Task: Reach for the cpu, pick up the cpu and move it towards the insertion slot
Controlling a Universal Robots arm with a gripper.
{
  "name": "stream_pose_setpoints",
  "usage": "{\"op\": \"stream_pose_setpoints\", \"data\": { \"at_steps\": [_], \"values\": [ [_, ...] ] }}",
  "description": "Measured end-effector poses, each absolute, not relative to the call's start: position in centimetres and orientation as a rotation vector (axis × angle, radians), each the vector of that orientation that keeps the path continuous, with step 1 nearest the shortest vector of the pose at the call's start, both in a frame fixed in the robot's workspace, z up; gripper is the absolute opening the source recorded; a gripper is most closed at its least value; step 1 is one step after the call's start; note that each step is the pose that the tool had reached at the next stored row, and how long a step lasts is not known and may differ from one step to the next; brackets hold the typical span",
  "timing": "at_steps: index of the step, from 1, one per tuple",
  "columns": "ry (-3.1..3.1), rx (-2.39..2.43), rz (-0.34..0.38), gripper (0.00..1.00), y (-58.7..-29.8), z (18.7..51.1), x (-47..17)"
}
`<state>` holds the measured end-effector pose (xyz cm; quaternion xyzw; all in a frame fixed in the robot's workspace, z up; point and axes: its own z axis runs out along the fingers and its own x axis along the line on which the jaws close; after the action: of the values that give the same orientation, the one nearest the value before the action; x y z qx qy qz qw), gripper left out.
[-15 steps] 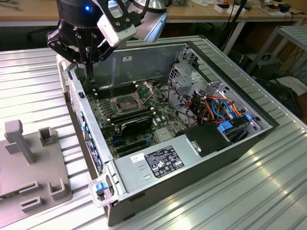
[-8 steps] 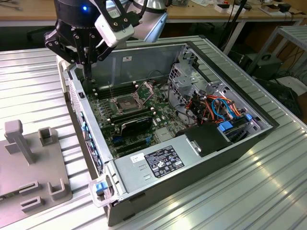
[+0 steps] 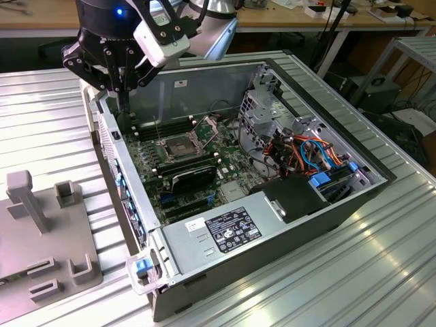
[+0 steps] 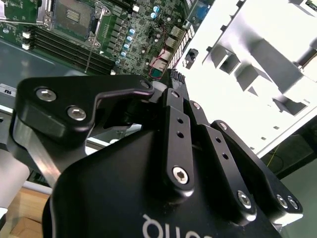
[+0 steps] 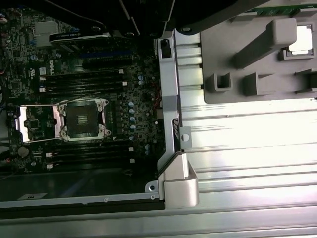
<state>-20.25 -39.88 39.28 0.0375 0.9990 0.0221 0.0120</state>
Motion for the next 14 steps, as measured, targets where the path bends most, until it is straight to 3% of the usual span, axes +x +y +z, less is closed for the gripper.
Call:
{"op": "stream_pose_setpoints", "data": {
  "at_steps": [14],
  "values": [
    [3.115,0.117,0.069,0.11,-39.88,39.28,-21.09]
  ]
}}
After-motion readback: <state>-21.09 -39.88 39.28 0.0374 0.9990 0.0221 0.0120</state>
